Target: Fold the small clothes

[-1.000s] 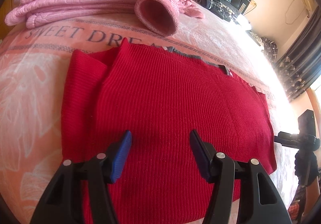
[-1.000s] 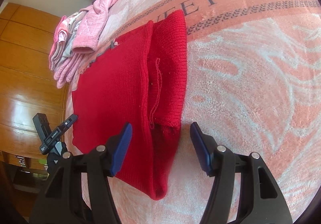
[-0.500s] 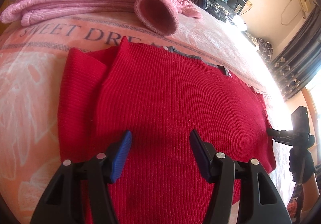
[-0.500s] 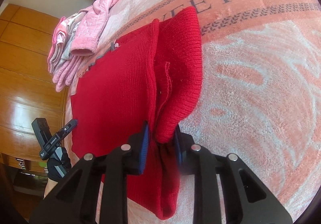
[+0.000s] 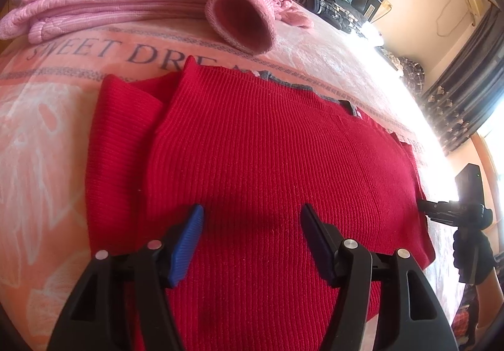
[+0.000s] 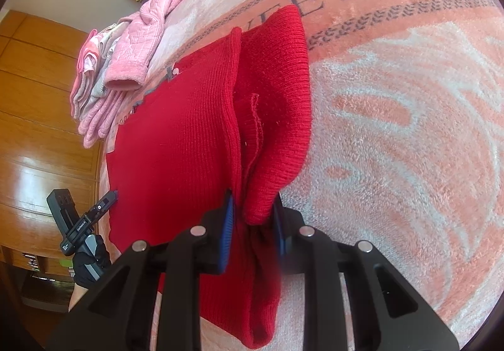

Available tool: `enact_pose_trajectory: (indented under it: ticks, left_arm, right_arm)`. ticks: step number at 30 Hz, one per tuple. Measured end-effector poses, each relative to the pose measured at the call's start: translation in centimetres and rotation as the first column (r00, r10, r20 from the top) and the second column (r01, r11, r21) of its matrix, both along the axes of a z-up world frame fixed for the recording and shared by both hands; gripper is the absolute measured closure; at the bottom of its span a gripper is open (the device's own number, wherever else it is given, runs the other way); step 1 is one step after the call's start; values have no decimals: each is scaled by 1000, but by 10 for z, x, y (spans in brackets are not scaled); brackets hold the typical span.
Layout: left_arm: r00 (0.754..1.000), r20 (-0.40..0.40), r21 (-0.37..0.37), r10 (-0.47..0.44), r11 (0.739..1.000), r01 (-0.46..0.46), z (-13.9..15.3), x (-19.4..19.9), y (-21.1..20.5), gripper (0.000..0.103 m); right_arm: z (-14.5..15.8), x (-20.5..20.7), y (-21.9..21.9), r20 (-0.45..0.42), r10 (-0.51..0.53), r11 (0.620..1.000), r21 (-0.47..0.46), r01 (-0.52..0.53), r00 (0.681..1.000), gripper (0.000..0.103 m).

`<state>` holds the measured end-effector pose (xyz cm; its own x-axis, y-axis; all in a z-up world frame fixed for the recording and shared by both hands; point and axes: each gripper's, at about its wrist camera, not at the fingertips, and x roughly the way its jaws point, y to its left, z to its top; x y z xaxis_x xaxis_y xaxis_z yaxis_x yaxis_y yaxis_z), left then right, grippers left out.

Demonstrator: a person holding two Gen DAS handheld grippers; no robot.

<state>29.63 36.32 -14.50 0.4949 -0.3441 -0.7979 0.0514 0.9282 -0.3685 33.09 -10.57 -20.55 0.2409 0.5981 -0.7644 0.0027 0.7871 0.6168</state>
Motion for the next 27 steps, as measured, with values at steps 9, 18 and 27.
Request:
enact_pose_trajectory:
  ticks: [9,18,27]
  left_arm:
    - [1000,6,-72,15,997,-15,17,-9,22,37]
    - [999,6,-115,44,992,-43,19,-19,54,37]
    - [996,9,-153,85,985,-83,19,-24,83,37]
  right_arm:
    - [39,-3,21,35,-10,997,-74,12,999,85]
    - [107,9,133,102,161,968,-210,-137,982,86]
    - [92,10,258,61,351,900,-298,-318,935,89]
